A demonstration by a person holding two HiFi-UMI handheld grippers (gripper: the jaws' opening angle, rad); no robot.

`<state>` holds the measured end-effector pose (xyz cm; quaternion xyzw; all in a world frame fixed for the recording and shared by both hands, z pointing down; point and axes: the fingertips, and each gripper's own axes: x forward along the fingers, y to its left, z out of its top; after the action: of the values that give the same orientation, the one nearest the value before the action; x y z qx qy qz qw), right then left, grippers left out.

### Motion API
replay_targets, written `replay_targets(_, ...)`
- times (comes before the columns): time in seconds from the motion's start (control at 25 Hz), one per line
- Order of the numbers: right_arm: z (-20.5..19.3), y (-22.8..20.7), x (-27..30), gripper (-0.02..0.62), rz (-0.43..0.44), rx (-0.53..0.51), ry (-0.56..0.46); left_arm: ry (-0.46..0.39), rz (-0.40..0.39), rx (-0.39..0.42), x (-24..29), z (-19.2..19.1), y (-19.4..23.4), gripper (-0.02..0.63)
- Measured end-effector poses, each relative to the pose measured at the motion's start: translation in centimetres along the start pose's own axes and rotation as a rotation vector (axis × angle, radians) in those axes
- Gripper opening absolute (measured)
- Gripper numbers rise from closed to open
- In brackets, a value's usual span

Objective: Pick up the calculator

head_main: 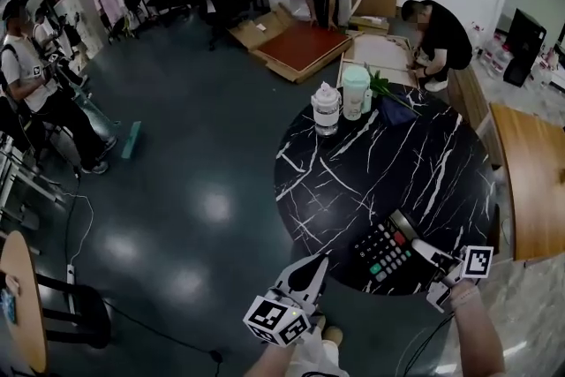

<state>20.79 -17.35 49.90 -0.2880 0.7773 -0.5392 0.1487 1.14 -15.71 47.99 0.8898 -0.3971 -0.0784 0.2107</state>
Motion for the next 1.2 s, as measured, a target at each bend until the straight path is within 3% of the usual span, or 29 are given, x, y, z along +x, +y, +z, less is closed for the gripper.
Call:
replay_targets(0.32,1.4,5.5,-0.5,0.063,0.011,-0.038,-0.067,-0.023,-0.093,0.012,1.3,4.4,-3.3,0.007)
replay_targets(0.64,1.5,9.2,-1.2,0.063,0.01,-0.045,-0.131,-0.003,-0.184,0.154,2.1,7.6,-6.0,0.008)
replay_targets(0.76,1.6,9.8,-1.3,0.063,-0.01,-0.085,-0.128,-0.012,-0.188,0.15,2.1,8.1,-6.3,0.008)
replay_targets(1.2,1.6,9.7,-1.5,0.063,-0.013,-0.071,-0.173,-0.023,-0.17,0.127,1.7,8.3,-5.7,0.008)
